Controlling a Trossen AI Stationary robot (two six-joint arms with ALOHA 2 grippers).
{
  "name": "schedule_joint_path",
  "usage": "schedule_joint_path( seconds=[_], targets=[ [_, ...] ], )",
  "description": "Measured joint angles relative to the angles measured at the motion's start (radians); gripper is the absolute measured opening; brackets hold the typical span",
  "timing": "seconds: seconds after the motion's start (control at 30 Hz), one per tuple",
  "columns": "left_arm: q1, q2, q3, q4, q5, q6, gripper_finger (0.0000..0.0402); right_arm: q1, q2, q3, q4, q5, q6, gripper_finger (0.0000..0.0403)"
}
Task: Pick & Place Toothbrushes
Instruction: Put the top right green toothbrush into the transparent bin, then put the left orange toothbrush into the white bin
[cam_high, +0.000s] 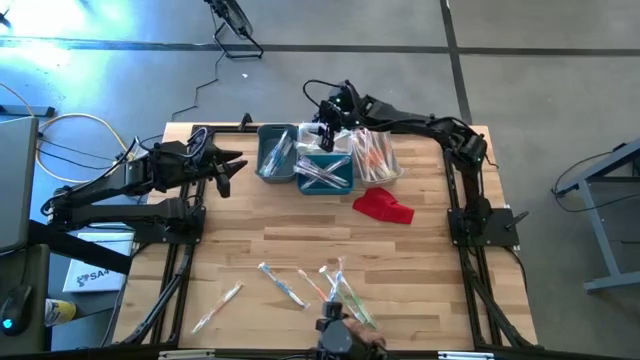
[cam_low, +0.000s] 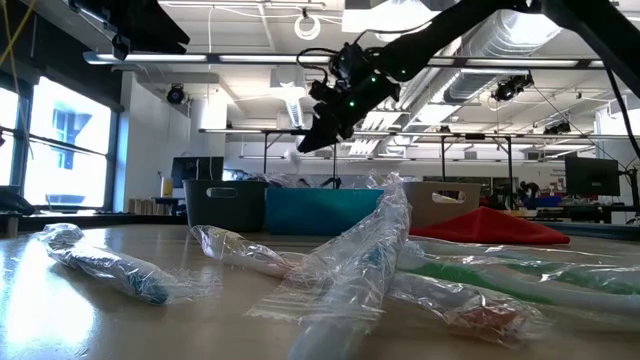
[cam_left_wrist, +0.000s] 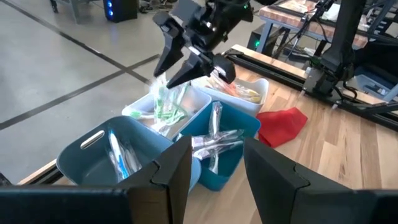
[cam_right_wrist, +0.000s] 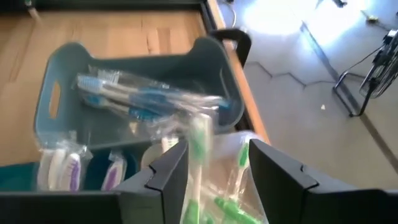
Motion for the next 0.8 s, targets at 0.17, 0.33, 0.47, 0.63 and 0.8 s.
schedule_joint_path(
  seconds=[0.17,0.33,0.47,0.63,0.8],
  targets=[
    [0.0,0.0,0.0,0.0,0.0,0.0,0.0143,-0.005,0.0,0.0,-0.107,0.005,-0.003,0.0163],
    [0.0,0.0,0.0,0.0,0.0,0.0,0.0143,0.001,0.001,0.0,-0.201,0.088,-0.025,0.0165],
    [0.0,0.0,0.0,0.0,0.0,0.0,0.0143,0.005,-0.005,0.0,-0.187,0.097,-0.01,0.0158],
    [0.0,0.0,0.0,0.0,0.0,0.0,0.0143,0.027,-0.05,-0.001,-0.153,0.102,0.035,0.0137],
    [0.0,0.0,0.0,0.0,0.0,0.0,0.0143,0.061,-0.119,0.0,-0.131,0.097,0.038,0.0113]
  ],
)
